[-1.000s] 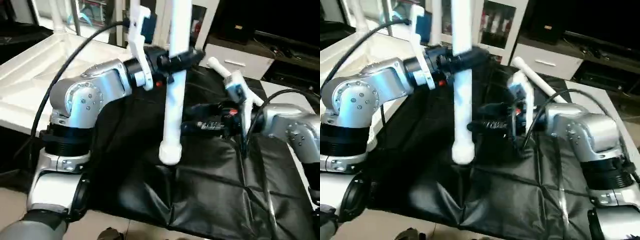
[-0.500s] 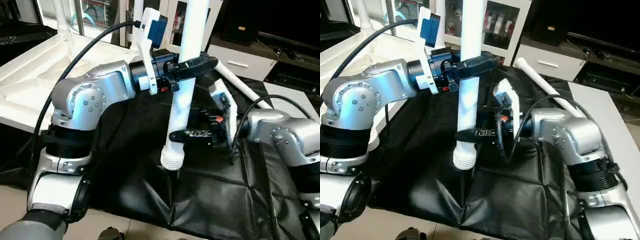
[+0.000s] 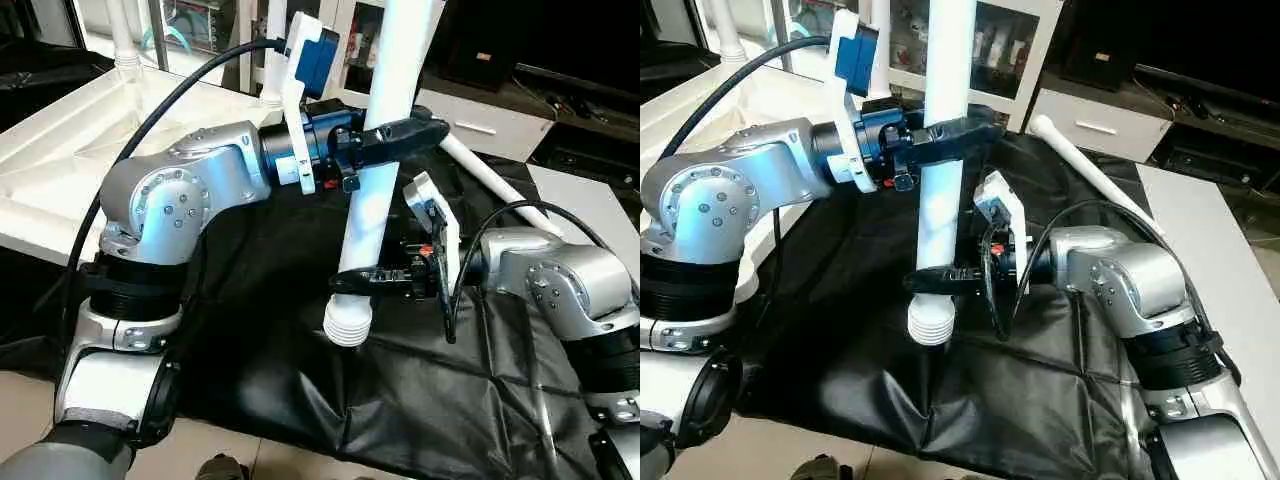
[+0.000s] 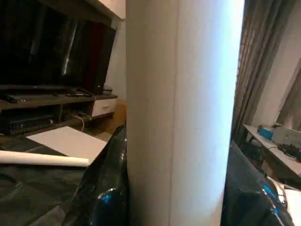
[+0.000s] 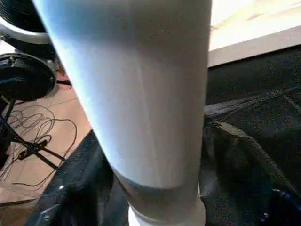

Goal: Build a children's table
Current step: Pick table leg

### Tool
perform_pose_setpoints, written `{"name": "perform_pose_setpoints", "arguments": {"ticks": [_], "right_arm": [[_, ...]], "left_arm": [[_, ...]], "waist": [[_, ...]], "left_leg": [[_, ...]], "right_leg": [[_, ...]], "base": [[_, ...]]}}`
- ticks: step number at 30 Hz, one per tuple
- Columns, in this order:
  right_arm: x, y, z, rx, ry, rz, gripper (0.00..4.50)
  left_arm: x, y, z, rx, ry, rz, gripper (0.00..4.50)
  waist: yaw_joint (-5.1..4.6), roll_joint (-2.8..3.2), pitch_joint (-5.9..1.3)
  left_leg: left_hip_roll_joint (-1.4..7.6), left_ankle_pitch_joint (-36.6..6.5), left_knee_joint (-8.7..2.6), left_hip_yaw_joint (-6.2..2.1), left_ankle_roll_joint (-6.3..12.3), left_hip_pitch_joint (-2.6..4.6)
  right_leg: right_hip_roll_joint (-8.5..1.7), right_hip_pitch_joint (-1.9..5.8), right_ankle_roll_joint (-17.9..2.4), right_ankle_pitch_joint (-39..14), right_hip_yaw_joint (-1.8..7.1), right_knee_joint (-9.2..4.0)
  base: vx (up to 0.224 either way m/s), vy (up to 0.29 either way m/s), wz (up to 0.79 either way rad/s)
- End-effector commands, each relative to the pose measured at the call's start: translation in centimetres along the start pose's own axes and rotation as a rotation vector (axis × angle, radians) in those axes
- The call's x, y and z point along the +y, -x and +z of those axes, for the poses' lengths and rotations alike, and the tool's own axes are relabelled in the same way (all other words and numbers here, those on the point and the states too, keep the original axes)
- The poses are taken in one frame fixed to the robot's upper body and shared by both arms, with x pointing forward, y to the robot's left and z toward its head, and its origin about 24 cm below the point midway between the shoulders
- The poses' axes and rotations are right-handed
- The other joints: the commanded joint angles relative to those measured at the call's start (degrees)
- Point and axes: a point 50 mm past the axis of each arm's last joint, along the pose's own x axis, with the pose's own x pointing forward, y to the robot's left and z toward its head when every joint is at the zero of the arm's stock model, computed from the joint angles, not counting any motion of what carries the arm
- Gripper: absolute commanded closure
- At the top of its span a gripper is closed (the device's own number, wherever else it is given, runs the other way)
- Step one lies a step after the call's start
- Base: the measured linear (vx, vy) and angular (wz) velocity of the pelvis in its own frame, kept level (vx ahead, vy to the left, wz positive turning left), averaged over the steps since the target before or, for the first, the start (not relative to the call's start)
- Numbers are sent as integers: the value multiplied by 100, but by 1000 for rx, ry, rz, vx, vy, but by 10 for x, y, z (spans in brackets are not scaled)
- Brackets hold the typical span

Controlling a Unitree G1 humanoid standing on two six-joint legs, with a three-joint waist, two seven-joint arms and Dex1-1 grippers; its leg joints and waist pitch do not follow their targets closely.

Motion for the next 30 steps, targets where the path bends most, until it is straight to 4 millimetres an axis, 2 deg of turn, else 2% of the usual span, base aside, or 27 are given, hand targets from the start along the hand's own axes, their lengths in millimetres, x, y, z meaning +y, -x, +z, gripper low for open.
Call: {"name": "perform_pose_setpoints", "arguments": {"ticks": [1,7,9,12,13,14,15,16,20,27,28,30], "right_arm": [[1,2,-2,7,0,6,174],[1,1,-3,8,0,12,208],[1,2,-3,8,0,14,239],[2,2,-4,10,5,19,248],[2,2,-4,18,17,14,248],[2,3,-5,24,26,9,215],[2,2,-5,26,32,5,215],[2,2,-5,27,34,2,184],[1,2,-5,29,50,-10,168],[1,2,-3,23,56,0,166],[1,2,-4,23,54,3,195],[1,2,-4,21,51,8,203]], "left_arm": [[-9,-6,3,-23,-6,-69,280],[-9,-6,7,-57,8,-81,280],[-9,-6,8,-64,10,-87,280],[-9,-5,8,-64,8,-91,280],[-9,-5,8,-60,8,-94,280],[-9,-5,8,-58,9,-97,280],[-9,-5,7,-53,7,-100,280],[-10,-4,7,-50,7,-101,280],[-11,-4,5,-37,2,-117,280],[-11,-4,4,-29,-6,-127,280],[-11,-3,4,-29,-7,-130,280],[-11,-3,4,-29,-8,-130,280]], "waist": [[3,89,-384],[0,91,-387],[1,91,-389],[3,107,-389],[-1,104,-385],[0,100,-387],[1,112,-387],[-2,110,-386],[0,108,-380],[-6,102,-391],[-7,108,-387],[-8,107,-383]], "left_leg": [[403,-1128,-487,-230,-366,165],[404,-1150,-491,-236,-370,163],[405,-1131,-492,-235,-363,167],[408,-1122,-494,-237,-373,166],[408,-1147,-496,-236,-378,167],[406,-1146,-496,-234,-379,167],[409,-1158,-498,-238,-386,171],[409,-1166,-500,-238,-383,170],[408,-1220,-501,-235,-388,177],[414,-1169,-502,-237,-373,169],[415,-1167,-506,-237,-373,167],[415,-1206,-506,-236,-379,173]], "right_leg": [[-610,241,-907,-1750,346,-465],[-610,243,-895,-1789,345,-468],[-605,237,-885,-1762,345,-466],[-608,238,-897,-1717,347,-458],[-605,233,-901,-1722,346,-466],[-604,235,-898,-1717,346,-464],[-609,234,-904,-1720,347,-462],[-608,234,-906,-1726,347,-467],[-611,228,-898,-1812,349,-482],[-612,241,-927,-1733,349,-463],[-611,239,-937,-1707,348,-462],[-611,234,-935,-1735,350,-468]], "base": [[0,0,0],[0,0,0],[0,0,0],[0,0,0],[0,0,0],[0,0,0],[0,0,0],[0,0,0],[0,0,0],[0,0,0],[0,0,0],[0,0,0]]}}
